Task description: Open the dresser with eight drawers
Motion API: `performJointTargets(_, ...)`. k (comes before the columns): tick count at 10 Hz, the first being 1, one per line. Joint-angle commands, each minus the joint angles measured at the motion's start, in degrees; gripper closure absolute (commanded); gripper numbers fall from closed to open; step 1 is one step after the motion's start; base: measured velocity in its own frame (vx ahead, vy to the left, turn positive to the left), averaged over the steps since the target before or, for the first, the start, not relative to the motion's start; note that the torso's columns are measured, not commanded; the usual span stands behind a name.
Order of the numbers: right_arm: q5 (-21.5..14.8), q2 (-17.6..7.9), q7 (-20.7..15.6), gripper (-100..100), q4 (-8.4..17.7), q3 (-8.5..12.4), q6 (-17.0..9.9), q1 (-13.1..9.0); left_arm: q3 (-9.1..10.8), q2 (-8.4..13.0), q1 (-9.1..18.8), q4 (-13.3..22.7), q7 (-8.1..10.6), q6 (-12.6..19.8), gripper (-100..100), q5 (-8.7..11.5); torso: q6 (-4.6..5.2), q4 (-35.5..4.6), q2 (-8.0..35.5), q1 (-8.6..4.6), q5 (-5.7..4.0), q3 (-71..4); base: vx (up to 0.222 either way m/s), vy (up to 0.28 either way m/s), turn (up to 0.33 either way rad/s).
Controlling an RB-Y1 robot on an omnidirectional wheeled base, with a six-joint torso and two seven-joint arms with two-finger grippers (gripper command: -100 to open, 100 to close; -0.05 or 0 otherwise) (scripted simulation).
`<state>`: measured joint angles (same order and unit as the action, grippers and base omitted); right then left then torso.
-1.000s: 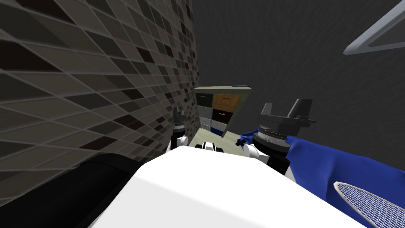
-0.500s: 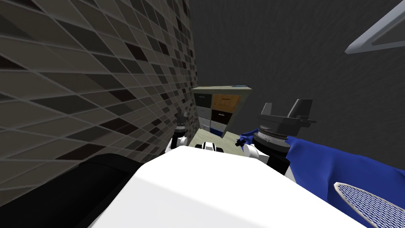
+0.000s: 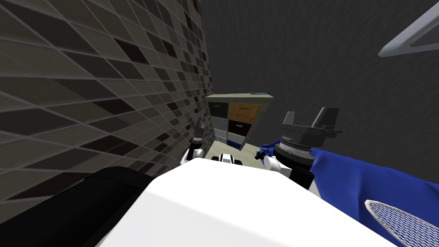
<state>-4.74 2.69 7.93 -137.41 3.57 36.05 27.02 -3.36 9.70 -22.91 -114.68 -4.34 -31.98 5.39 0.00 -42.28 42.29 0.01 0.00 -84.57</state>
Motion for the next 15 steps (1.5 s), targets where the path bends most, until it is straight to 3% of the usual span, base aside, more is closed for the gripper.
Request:
performJointTargets(1, 0.00, 0.00, 0.00, 0, 0.00, 0.00, 0.00, 0.00, -0.59, 0.25, 0.49, 3.52, 0.35, -0.75, -100, -0.21, 0.00, -0.01, 0.01, -0.03, -0.01, 0.01, 0.077, -0.014, -0.054)
performJointTargets(15, 0.00, 0.00, 0.00, 0, 0.00, 0.00, 0.00, 0.00, -2.64, -0.84, 3.94, 20.06, 2.05, -3.61, -100, -0.80, 0.01, 0.00, -0.01, 0.00, 0.00, -0.01, 0.066, -0.002, -0.043)
